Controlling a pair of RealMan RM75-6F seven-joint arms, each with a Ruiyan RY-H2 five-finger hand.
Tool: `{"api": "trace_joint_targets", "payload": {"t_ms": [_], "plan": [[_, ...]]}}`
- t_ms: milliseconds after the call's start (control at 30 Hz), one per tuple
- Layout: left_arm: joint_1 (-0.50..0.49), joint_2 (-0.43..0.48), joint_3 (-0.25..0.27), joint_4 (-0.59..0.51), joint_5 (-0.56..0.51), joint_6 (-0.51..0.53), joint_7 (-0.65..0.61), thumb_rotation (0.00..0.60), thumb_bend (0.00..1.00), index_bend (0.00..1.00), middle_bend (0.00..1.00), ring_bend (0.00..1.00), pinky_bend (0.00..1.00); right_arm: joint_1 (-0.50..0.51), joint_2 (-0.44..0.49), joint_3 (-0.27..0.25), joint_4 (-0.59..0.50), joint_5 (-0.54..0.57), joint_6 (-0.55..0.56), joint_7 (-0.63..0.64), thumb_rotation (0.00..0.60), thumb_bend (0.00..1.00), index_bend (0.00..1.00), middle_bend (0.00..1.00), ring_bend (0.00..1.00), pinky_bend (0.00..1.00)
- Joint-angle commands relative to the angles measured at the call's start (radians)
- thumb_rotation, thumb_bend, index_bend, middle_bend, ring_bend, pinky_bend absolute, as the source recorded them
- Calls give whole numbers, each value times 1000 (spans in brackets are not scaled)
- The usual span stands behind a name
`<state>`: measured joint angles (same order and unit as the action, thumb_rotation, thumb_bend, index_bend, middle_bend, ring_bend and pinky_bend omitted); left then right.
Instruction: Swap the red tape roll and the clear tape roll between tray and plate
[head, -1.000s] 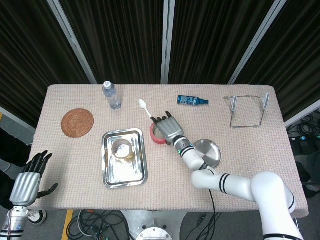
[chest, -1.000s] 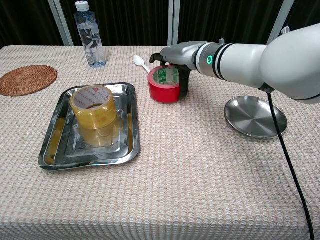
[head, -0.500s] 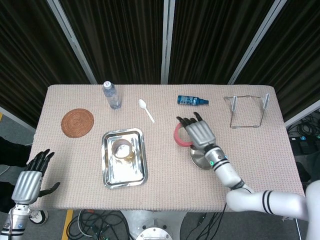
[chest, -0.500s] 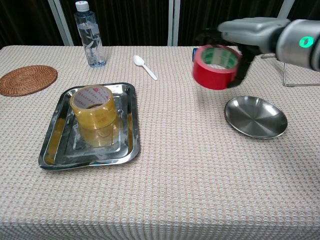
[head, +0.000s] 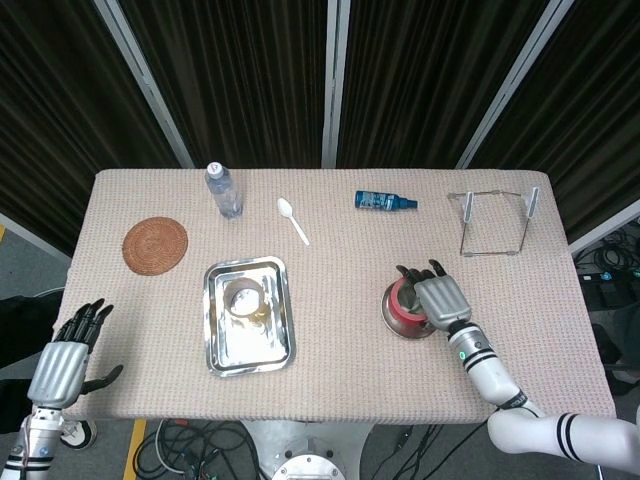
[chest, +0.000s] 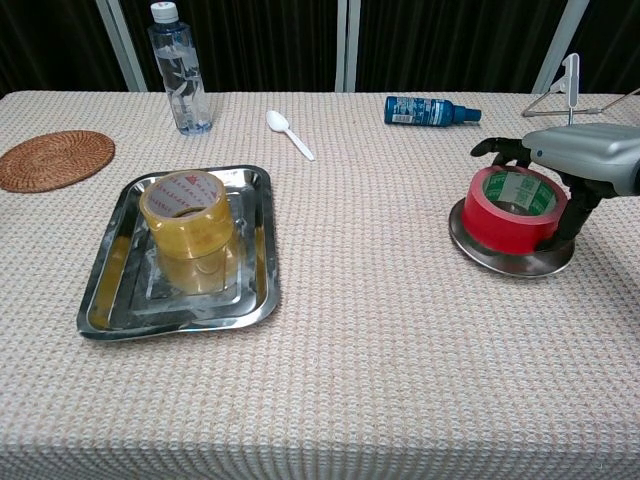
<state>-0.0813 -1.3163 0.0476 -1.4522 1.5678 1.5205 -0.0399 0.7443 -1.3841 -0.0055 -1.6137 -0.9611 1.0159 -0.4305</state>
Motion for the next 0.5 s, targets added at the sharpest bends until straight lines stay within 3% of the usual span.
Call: {"api": "trace_joint_targets", "payload": {"t_ms": [33, 133, 200, 500], "plan": [[2, -2, -1, 3, 0, 0, -2, 600, 148, 54, 6, 0, 168, -7, 0, -1, -2, -13, -8, 4, 600, 124, 0, 314, 203, 35], [3, -3, -3, 6, 2, 1, -5, 600, 148, 54, 6, 0, 168, -13, 6, 3, -7, -37, -21, 25, 600, 40, 0, 115, 35, 2], [5, -2, -5, 7, 3, 2, -7, 600, 148, 54, 6, 0, 167, -21, 11, 5, -8, -60, -10, 26, 600, 0, 0, 3, 0, 0], [4, 0, -13, -2, 13, 5, 3, 600, 148, 54, 6, 0, 166, -87, 78, 8, -107, -93, 76, 24, 600, 0, 0, 0, 0, 0]]}}
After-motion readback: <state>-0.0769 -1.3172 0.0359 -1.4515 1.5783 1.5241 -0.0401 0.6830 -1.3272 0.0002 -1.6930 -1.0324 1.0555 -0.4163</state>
